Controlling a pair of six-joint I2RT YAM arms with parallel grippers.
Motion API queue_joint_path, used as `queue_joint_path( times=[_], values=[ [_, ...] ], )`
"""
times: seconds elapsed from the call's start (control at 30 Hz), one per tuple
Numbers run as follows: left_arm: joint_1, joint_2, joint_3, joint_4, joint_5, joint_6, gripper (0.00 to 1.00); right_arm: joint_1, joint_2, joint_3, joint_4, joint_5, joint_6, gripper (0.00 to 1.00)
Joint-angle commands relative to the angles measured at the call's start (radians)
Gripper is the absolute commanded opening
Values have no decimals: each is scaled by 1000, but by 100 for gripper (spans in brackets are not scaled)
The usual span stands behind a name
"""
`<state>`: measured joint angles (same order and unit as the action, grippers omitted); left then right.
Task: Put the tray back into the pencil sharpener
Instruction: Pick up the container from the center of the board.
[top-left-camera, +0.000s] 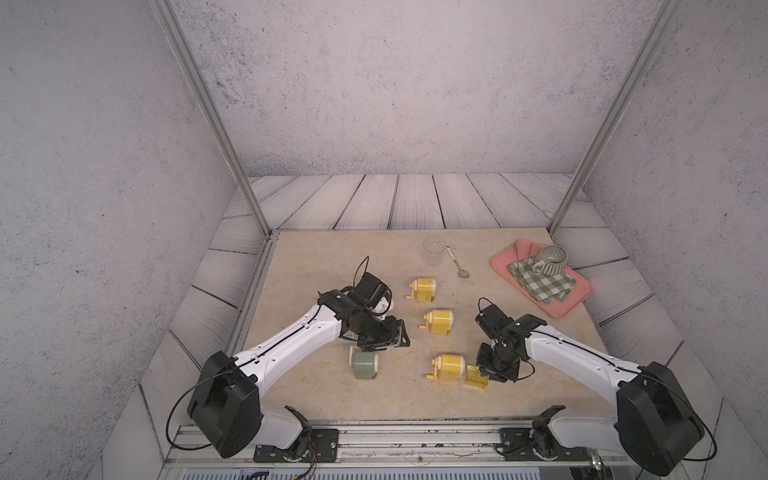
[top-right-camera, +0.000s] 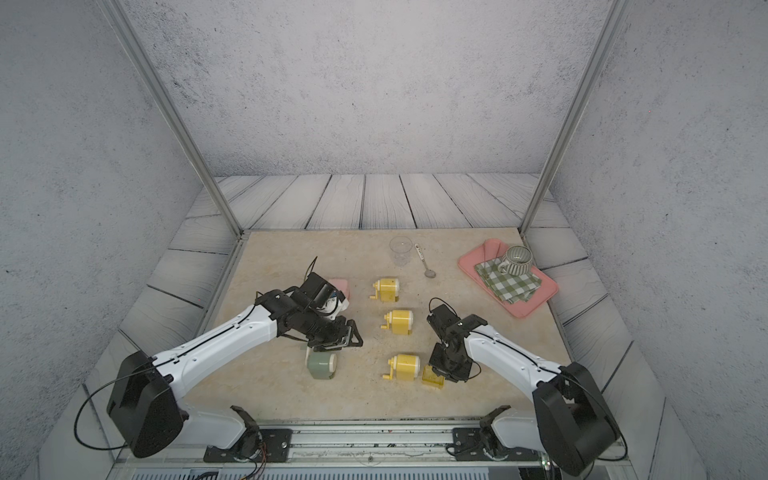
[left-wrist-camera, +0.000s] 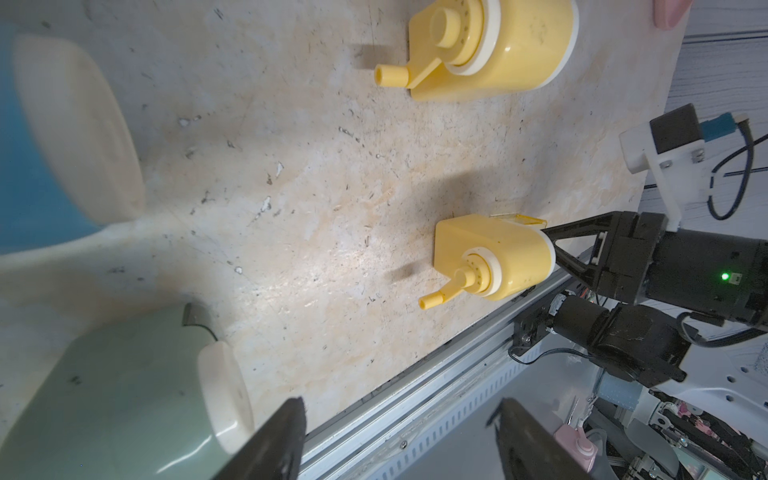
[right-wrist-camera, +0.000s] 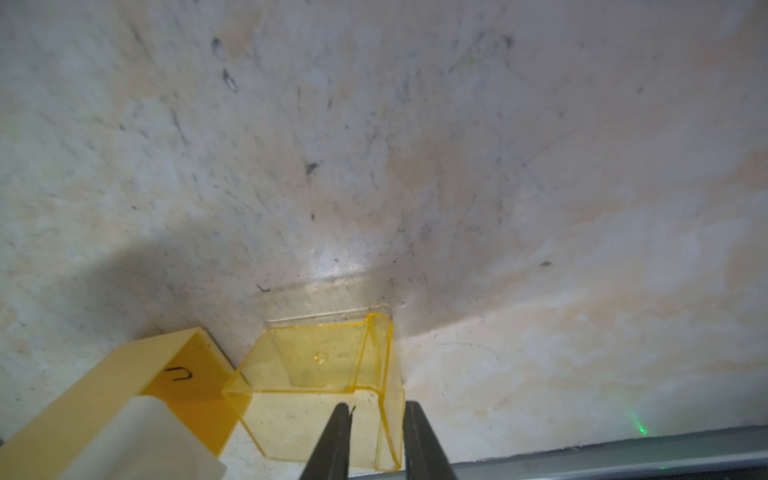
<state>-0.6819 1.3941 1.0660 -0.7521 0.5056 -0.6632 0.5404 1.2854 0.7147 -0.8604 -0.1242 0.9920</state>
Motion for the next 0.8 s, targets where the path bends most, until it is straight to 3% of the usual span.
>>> queue_joint_path(
  times=[0.0,0.13,0.47,0.77],
  values=[
    [-2,5,12,2,5,-5,75,4,4,-12,-12,12,-10,23],
    [-2,5,13,5,6,-8,75,4,2,-27,-10,14,-12,16],
    [-2,7,12,11,6,-15,75,4,0,-36,-13,25,-28,11],
    [-28,25,-25,107,48,-70,77,4,-16,59,-155,82,-102,3]
  ],
)
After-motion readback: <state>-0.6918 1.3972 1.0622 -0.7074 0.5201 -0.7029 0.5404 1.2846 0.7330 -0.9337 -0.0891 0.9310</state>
